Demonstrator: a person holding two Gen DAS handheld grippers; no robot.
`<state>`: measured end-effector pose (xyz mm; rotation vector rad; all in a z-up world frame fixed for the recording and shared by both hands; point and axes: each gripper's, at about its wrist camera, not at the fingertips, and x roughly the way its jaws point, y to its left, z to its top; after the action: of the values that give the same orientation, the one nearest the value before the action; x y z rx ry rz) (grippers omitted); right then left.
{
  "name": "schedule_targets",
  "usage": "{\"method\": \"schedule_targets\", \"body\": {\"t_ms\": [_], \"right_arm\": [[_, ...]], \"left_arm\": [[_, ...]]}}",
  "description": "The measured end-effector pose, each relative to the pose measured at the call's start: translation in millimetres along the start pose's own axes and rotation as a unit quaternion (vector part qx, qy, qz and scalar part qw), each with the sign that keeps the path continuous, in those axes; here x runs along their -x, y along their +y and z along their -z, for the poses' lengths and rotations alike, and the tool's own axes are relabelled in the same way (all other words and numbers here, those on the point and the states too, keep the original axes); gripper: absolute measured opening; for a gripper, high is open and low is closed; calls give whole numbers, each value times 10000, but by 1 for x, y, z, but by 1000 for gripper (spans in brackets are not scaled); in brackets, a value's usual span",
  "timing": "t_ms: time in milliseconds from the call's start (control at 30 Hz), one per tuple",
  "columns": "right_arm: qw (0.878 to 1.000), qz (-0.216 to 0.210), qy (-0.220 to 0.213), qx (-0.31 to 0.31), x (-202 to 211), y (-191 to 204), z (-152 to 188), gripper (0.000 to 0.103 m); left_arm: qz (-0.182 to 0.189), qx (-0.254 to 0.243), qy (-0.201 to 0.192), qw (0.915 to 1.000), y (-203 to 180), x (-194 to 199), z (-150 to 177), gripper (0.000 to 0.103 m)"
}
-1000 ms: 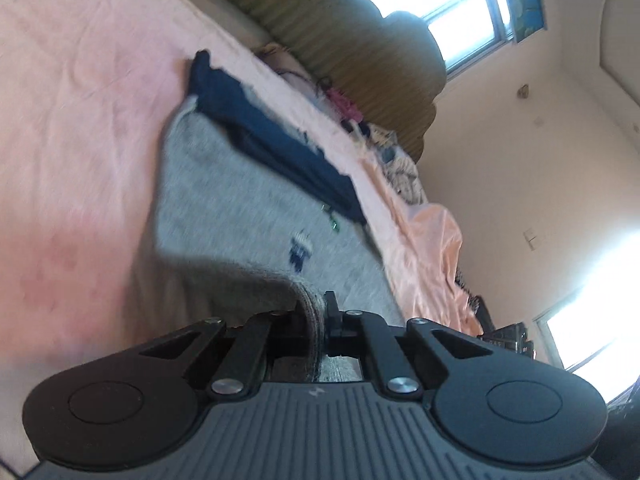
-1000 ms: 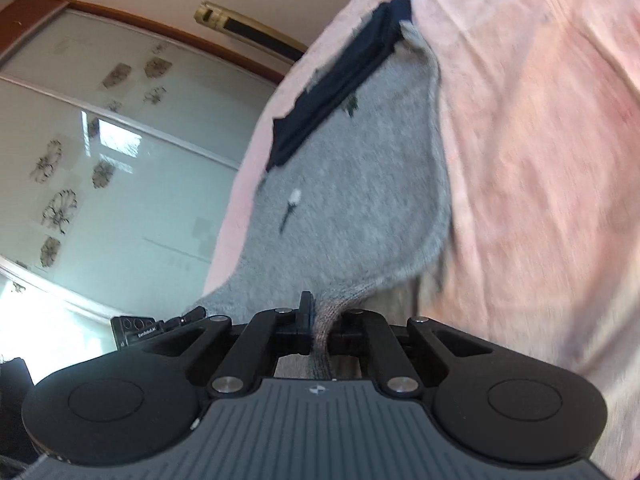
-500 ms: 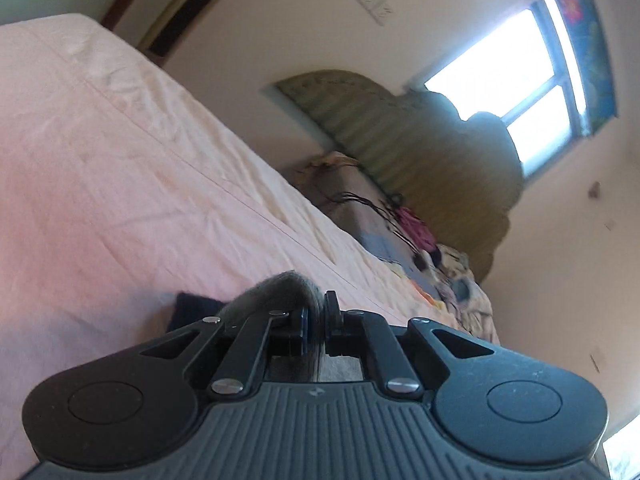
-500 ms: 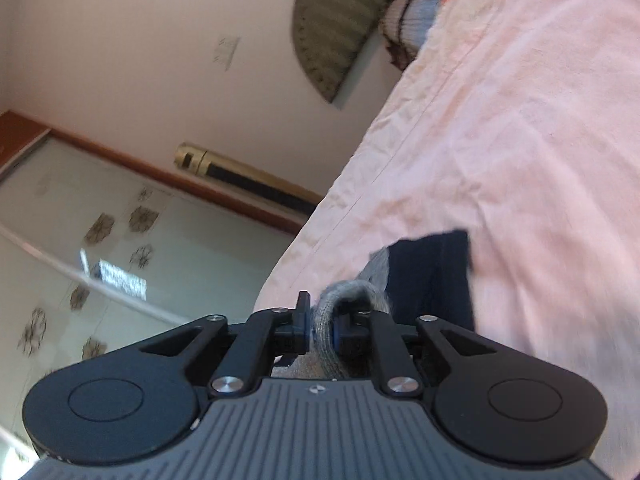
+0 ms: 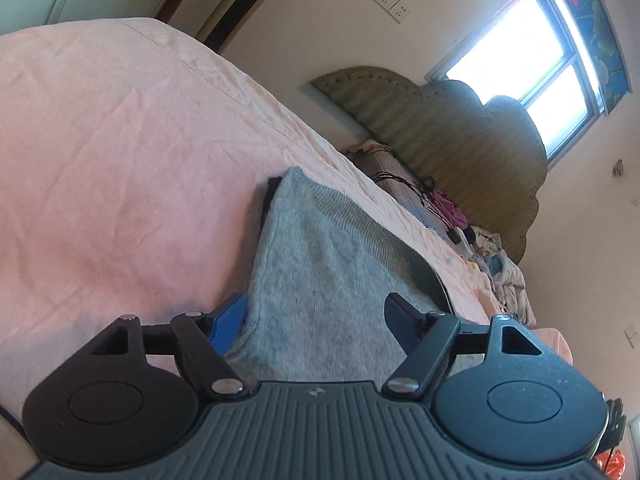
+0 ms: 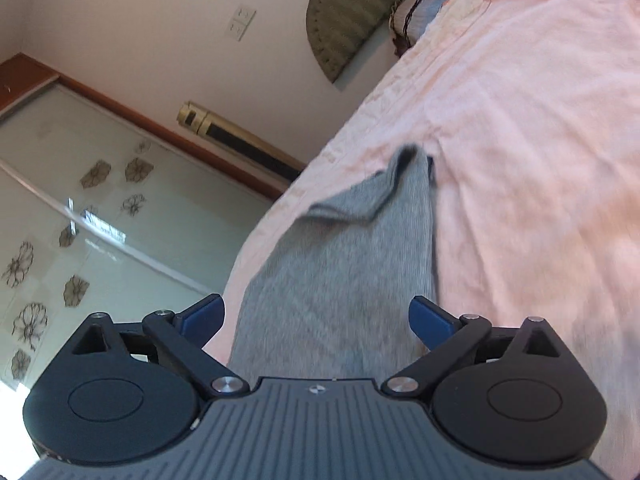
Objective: Fold small clothes
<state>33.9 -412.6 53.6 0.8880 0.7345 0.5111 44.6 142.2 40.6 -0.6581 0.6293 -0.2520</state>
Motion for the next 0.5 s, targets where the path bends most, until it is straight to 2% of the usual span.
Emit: {"method": "schedule_targets", "body": {"t_ms": [67,133,200,300,367,400,433,500], "right_arm": [[9995,182,51,265,-3,12,-3,98],[9996,40,-38,282,-14,20,-20,102],[9999,-98,-31,75,-38,17,-41,103],[9970,432,248,-587,-92,0,-68,103],[9954,539,285,-739,-125,-7,-82,103],[9961,586,105,-644,-133,-6,-88,103],[9965,530,-284,-589,-134,-5,-95,102],[9880,133,-1104,-1074,-120,-12,-98,103]], "left_arm": [[102,-82,-98,9999,-5,3,4,76],[198,-20,-34,9998,-12,-5,1,76],[76,32,-21,10000,-17,-12,0,76],[21,-7,-84,10000,-22,-15,10,76],[-128,-27,-129,9998,-21,-13,18,76],[-168,-5,-127,9998,-19,-12,22,76],[-189,51,-91,9998,-15,-10,25,76],[-236,202,-42,9995,-8,-4,29,76]]}}
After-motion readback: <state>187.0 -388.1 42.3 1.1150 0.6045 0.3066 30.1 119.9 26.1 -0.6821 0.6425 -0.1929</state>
